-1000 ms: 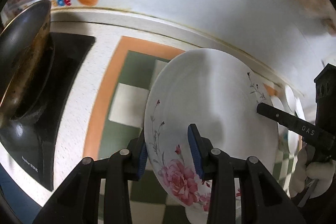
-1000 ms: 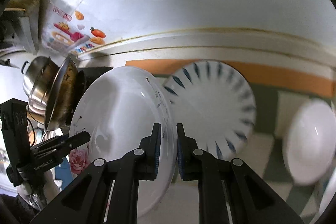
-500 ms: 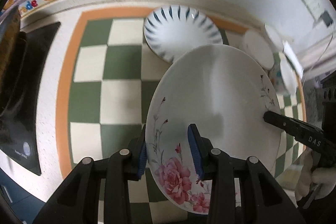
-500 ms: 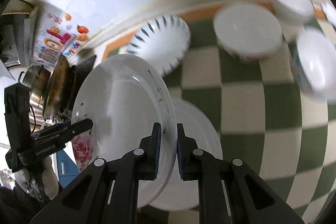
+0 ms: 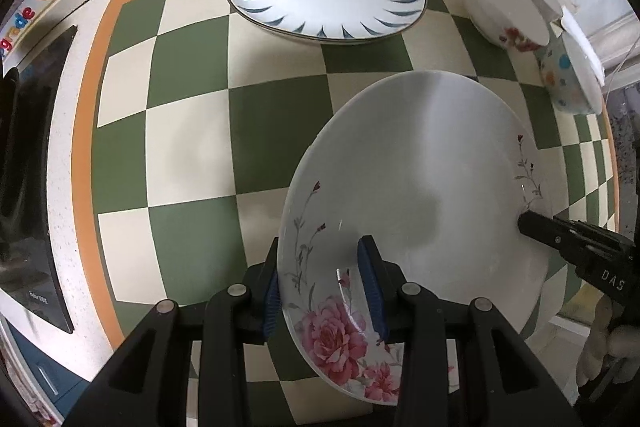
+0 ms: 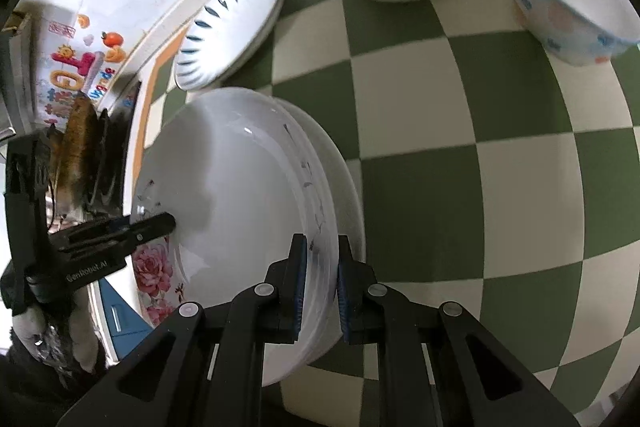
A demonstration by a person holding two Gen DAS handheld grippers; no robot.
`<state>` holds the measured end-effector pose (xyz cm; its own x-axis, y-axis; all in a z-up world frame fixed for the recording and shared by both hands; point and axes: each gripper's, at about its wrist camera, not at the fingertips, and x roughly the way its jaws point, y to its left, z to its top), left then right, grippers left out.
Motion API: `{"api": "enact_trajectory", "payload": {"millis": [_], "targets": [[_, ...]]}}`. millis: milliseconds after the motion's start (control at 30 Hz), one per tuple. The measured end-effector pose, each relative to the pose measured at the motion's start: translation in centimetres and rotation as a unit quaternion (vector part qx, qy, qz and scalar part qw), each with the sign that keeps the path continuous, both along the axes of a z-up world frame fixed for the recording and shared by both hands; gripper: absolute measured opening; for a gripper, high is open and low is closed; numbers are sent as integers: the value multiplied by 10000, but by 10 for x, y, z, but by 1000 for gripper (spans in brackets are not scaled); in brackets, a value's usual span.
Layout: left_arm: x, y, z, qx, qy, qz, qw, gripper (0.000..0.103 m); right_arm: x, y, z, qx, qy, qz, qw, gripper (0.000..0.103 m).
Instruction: Organize plates and bowls
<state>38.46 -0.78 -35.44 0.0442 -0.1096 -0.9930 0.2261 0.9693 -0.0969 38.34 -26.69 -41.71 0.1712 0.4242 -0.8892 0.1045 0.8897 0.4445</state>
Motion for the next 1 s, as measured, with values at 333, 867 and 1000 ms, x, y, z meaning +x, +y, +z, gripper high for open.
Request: {"api": "enact_trajectory", "payload": {"millis": [333, 867, 1000], "targets": [[-7, -11, -4, 398, -20, -160, 9991, 33, 8, 10, 0, -136, 95, 201, 9997, 15], [5, -9, 28, 273, -298, 112, 9991, 33, 21, -6, 26, -129, 454, 221, 9986, 18], [39, 0, 59, 48, -538, 385, 9978, 33, 48, -12, 54, 97, 174, 8, 9998, 20]]}}
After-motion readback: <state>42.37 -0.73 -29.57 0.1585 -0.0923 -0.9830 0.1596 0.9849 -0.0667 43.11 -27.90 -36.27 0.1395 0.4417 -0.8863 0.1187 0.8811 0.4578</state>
